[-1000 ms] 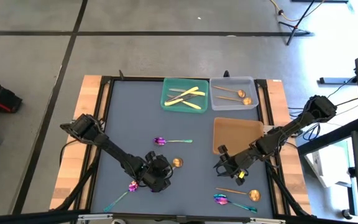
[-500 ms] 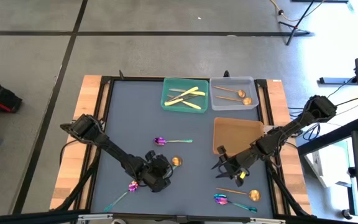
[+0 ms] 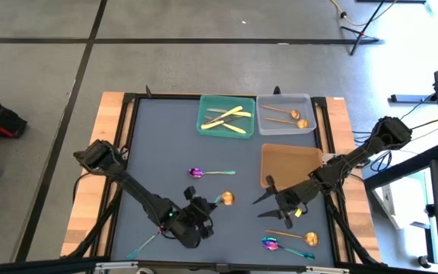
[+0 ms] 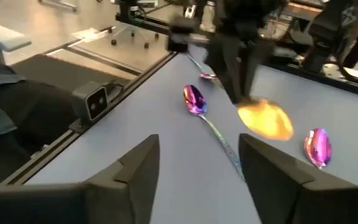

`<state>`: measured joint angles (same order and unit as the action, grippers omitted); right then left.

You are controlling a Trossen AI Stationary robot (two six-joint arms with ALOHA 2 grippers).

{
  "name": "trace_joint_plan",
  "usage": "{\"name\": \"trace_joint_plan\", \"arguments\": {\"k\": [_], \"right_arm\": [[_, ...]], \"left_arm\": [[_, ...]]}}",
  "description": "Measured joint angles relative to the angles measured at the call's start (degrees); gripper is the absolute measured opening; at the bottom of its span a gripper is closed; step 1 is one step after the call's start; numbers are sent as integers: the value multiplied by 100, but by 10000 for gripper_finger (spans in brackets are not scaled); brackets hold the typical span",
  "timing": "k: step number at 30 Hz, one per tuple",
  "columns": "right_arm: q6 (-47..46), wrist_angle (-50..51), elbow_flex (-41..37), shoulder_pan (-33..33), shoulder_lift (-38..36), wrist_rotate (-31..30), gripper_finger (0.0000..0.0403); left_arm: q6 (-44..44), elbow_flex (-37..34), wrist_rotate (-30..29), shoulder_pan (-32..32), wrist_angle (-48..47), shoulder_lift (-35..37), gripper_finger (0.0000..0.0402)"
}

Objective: Sort silverware by color (type)
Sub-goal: Put the gold spoon into the transparent bin

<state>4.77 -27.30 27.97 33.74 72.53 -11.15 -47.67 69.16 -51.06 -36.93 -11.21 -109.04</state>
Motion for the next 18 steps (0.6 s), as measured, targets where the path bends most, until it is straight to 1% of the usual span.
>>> {"name": "trace_joint_plan", "arguments": {"k": [2, 5, 7, 10, 14, 18], "right_arm": [[-21, 15, 0, 0, 13, -184, 234], [-3, 16, 0, 0, 114, -625, 269], [35, -49, -2, -4, 192, -883, 284], [186, -324, -2, -4, 278, -1093, 292], [327, -752, -2, -3, 376, -1090, 293], [417, -940, -2, -2, 508, -1092, 294]], "left_arm": [[138, 14, -189, -89, 270, -1, 22], [431, 13, -210, -169, 782, -56, 21], [687, 13, -243, -205, 1143, -117, 22], [1117, 13, -252, -224, 1672, -215, 22], [1752, 13, -240, -227, 2445, -376, 23], [2349, 11, -190, -224, 3115, -521, 22]]}}
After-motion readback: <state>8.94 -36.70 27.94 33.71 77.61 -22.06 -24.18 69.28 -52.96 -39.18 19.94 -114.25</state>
